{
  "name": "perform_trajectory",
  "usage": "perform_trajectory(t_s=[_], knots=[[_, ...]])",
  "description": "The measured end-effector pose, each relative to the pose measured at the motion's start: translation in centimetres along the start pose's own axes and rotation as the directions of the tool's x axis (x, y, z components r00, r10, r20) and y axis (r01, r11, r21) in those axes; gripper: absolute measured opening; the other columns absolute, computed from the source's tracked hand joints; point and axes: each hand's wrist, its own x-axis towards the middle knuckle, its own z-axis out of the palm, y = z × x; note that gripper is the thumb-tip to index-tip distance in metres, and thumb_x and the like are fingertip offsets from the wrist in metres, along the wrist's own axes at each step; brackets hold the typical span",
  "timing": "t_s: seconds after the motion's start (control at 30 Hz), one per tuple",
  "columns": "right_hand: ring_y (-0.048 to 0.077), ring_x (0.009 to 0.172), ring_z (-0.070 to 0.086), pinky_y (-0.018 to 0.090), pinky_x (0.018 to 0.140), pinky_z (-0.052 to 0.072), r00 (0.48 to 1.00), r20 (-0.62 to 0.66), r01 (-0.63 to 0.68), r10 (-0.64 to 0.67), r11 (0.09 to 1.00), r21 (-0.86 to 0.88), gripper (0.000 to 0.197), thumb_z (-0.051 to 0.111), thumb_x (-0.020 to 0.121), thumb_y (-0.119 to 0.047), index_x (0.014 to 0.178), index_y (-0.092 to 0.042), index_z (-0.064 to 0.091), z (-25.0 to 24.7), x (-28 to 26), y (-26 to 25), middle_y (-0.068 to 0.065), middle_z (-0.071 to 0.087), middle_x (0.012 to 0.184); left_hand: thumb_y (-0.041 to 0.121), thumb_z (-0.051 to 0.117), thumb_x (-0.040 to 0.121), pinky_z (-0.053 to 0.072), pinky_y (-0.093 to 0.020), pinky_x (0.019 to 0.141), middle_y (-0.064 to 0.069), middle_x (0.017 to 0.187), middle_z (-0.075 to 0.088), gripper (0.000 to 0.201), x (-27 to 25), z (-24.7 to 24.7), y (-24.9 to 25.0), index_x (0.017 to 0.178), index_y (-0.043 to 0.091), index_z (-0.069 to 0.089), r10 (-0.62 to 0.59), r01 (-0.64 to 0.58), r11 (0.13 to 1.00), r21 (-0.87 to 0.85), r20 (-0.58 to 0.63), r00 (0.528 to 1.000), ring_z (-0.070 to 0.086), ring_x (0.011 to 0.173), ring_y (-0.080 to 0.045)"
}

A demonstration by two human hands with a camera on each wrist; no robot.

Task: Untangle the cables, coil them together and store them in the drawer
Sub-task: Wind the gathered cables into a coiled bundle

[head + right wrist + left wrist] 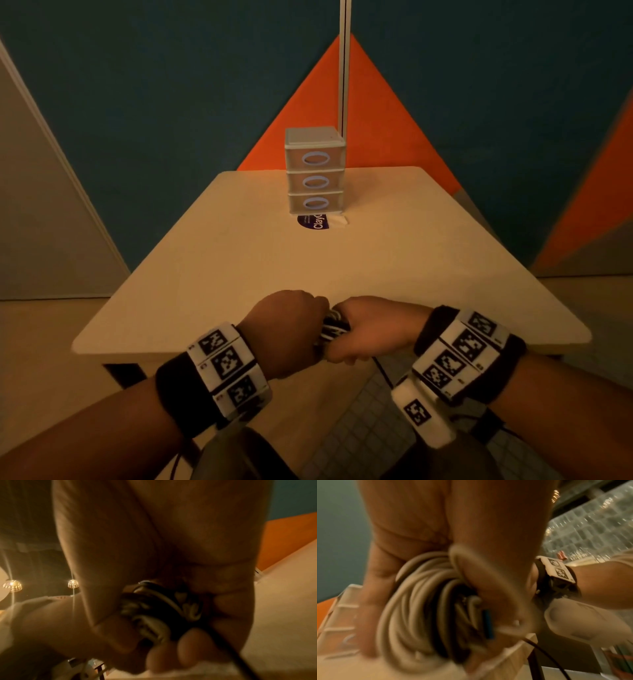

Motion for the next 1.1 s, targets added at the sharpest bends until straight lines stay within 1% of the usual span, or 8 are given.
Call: perform_trajectory(t_s=[0.13,0.3,0.47,0.57,0.73,0.9,1.0,1.1], knots=[[0.009,0.072,0.071,0.030,0.075,0.059,0.996,0.085,-0.036,0.032,0.998,0.048,0.030,0.086,0.077,-0.033,0.098,-0.014,0.076,0.2,0.5,-0.7,-0.004,0.072,0.078,0.033,0.059,0.094,0.049,-0.032,0.077,-0.006,0.109,0.068,0.031,0.1,-0.3,0.8,0.118,0.014,0.063,0.024,-0.028,0.996,0.090,0.048,0.999,0.066,0.097,-0.026],[0.016,0.060,0.059,0.025,0.058,0.047,0.998,-0.043,-0.045,0.041,0.996,-0.074,0.013,0.073,0.082,-0.023,0.071,-0.017,0.067,1.3,1.0,-0.8,0.001,0.065,0.068,0.033,0.059,0.092,0.053,-0.033,0.077,-0.004,0.105,0.069,0.030,0.0,0.0,0.4,0.117,0.016,0.061,0.011,-0.013,0.998,0.063,0.039,0.999,0.066,0.093,-0.023],[0.012,0.060,0.063,0.031,0.058,0.052,0.984,-0.174,-0.004,0.021,0.996,0.095,0.007,0.071,0.082,-0.024,0.080,-0.019,0.067,-0.3,0.4,-0.1,-0.005,0.067,0.064,0.062,0.075,0.073,0.055,-0.032,0.084,0.011,0.120,0.063,0.094,-1.0,-1.5,-2.7,0.148,0.041,0.022,0.048,-0.120,0.951,-0.285,-0.248,0.968,0.063,0.101,-0.010],[0.011,0.059,0.061,0.029,0.059,0.048,0.973,-0.232,0.078,0.007,0.930,0.358,0.003,0.068,0.086,-0.015,0.088,-0.016,0.069,-1.4,-0.3,0.3,-0.008,0.065,0.060,0.072,0.076,0.065,0.055,-0.026,0.091,0.019,0.136,0.054,0.111,-2.1,-2.1,-4.7,0.151,0.053,0.009,0.007,-0.208,0.821,-0.531,-0.355,0.935,0.059,0.112,0.001],[0.014,0.063,0.057,0.026,0.057,0.044,0.965,-0.259,0.186,-0.028,0.772,0.607,0.031,0.064,0.075,-0.019,0.102,-0.007,0.071,-2.0,-0.7,0.0,0.006,0.062,0.083,0.071,0.083,0.058,0.056,-0.035,0.095,0.021,0.140,0.053,0.114,-1.4,0.3,-6.4,0.151,0.053,0.019,-0.012,-0.216,0.547,-0.809,-0.265,0.964,0.058,0.120,-0.001],[0.017,0.063,0.054,0.029,0.056,0.042,0.962,-0.217,0.273,-0.168,0.652,0.707,0.038,0.058,0.074,-0.011,0.107,0.006,0.066,-0.9,-0.6,-1.3,0.012,0.059,0.083,0.067,0.077,0.070,0.053,-0.037,0.099,0.010,0.122,0.070,0.056,0.0,2.3,-4.7,0.118,0.040,0.067,0.196,-0.266,0.330,-0.906,-0.210,0.958,0.064,0.116,-0.010],[0.017,0.059,0.057,0.030,0.055,0.043,0.951,-0.168,0.296,-0.261,0.599,0.744,0.039,0.056,0.079,-0.009,0.111,0.011,0.061,0.2,-0.3,-2.1,0.014,0.058,0.077,0.058,0.072,0.080,0.056,-0.027,0.087,0.011,0.101,0.077,0.043,0.0,1.7,-3.5,0.109,0.026,0.072,0.265,-0.319,0.072,-0.945,-0.291,0.920,0.072,0.096,-0.006],[0.019,0.057,0.057,0.029,0.053,0.043,0.933,-0.151,0.318,-0.328,0.550,0.772,0.029,0.055,0.082,-0.009,0.108,0.003,0.063,0.3,-0.4,-2.7,0.008,0.064,0.074,0.044,0.058,0.094,0.059,-0.029,0.083,0.018,0.104,0.075,0.030,-0.1,1.0,-2.9,0.101,0.016,0.067,0.333,-0.404,-0.091,-0.910,-0.410,0.849,0.072,0.091,-0.001]])
